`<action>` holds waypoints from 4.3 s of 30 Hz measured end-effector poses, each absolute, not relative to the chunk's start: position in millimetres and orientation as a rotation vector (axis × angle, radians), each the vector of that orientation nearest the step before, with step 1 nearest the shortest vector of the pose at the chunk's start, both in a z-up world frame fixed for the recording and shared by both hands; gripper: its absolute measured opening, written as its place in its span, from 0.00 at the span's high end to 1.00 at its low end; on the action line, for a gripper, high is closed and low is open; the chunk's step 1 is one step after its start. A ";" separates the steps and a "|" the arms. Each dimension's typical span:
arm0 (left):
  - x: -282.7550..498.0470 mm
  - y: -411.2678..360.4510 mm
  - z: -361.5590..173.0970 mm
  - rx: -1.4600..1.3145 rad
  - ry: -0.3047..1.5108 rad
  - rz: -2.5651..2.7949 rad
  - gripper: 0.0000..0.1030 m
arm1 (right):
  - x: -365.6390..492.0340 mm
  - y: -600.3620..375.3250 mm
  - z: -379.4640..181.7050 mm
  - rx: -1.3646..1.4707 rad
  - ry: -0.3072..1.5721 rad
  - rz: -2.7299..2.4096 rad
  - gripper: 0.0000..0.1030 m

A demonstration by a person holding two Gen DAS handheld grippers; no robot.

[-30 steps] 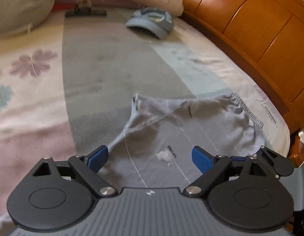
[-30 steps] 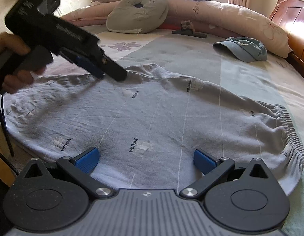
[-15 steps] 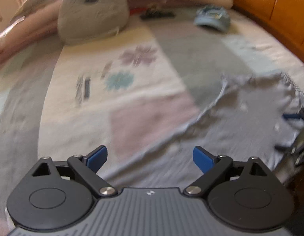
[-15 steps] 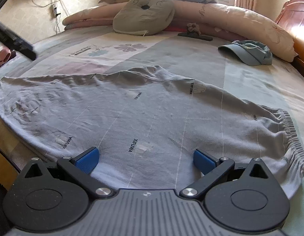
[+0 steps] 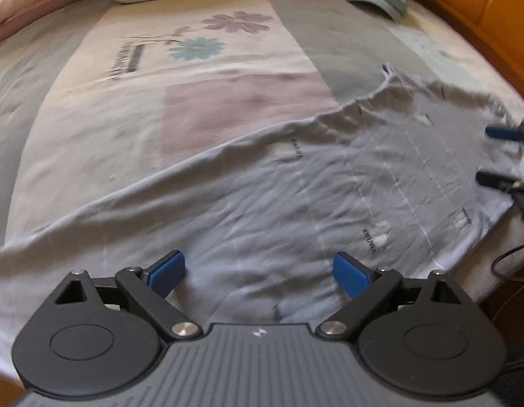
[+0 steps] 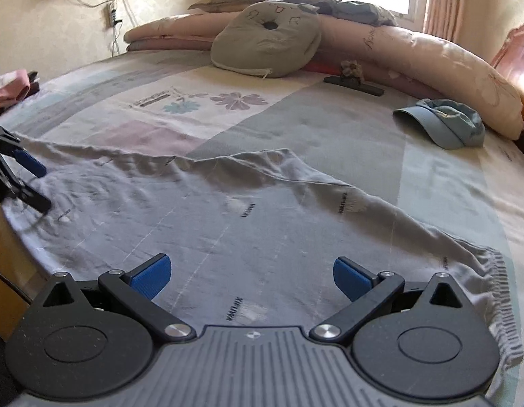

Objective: Fold clothes

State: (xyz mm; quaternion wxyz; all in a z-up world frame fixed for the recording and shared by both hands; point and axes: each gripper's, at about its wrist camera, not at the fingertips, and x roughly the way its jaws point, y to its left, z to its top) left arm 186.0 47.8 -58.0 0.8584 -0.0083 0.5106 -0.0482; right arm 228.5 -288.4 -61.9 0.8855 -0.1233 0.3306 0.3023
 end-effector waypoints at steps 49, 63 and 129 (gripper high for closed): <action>127.4 223.9 -66.2 -0.134 0.906 0.113 0.08 | 222.9 -138.2 -67.0 -0.278 0.916 0.530 0.00; 107.0 232.4 -55.1 -0.078 0.819 0.075 0.08 | 223.2 -98.4 -33.6 -0.172 0.926 0.590 0.00; 98.8 234.9 -65.4 -0.146 0.855 0.066 0.03 | 199.3 -16.5 -56.0 -0.284 0.918 0.765 0.00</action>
